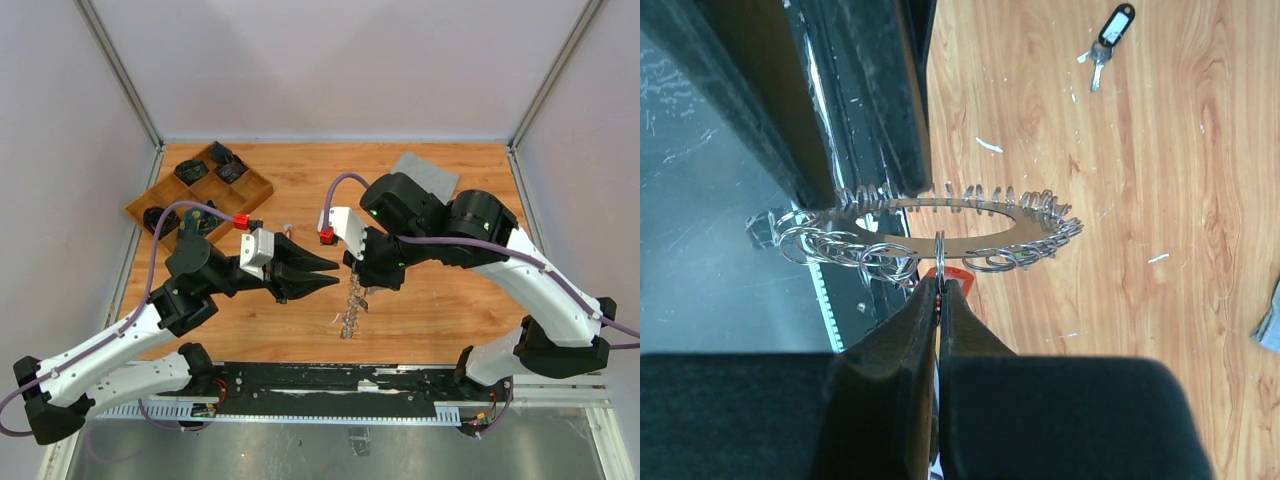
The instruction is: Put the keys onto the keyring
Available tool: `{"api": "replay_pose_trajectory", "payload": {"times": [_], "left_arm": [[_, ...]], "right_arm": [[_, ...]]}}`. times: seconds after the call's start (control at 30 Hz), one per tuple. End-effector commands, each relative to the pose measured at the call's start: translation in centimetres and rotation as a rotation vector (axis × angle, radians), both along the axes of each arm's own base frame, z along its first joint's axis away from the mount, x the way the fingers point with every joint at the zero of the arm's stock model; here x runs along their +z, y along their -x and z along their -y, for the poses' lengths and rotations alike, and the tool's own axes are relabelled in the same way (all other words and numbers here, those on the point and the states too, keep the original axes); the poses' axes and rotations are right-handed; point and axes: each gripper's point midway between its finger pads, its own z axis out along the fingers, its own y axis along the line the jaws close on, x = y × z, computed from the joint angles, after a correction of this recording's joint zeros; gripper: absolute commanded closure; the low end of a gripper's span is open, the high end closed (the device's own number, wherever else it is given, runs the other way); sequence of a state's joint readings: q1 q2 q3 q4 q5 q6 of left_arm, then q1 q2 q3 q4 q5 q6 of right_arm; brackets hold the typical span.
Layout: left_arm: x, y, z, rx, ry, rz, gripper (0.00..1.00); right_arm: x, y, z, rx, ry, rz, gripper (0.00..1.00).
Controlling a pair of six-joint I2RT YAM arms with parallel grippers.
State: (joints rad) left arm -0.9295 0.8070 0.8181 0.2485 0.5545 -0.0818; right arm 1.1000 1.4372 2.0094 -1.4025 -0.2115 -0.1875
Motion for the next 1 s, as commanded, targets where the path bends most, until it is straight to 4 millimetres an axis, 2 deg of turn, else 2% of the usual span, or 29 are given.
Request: {"api": "replay_pose_trajectory", "payload": {"times": [0.0, 0.23, 0.53, 0.97], "left_arm": [[-1.0, 0.1, 0.0, 0.001, -0.019, 0.003, 0.68], [-2.1, -0.5, 0.8, -0.004, -0.064, -0.004, 0.68], [-2.2, -0.9, 1.4, -0.007, -0.081, 0.008, 0.67], [-2.4, -0.8, 1.8, -0.025, -0.090, -0.001, 0.69]], "right_arm": [[0.9, 0.4, 1.2, 0.014, -0.002, 0.019, 0.99], [1.0, 0.1, -0.1, 0.024, -0.030, 0.019, 0.99], [1.0, 0.2, -1.4, 0.048, -0.056, -0.002, 0.99], [0.6, 0.2, -1.9, 0.054, -0.074, -0.002, 0.99]]}}
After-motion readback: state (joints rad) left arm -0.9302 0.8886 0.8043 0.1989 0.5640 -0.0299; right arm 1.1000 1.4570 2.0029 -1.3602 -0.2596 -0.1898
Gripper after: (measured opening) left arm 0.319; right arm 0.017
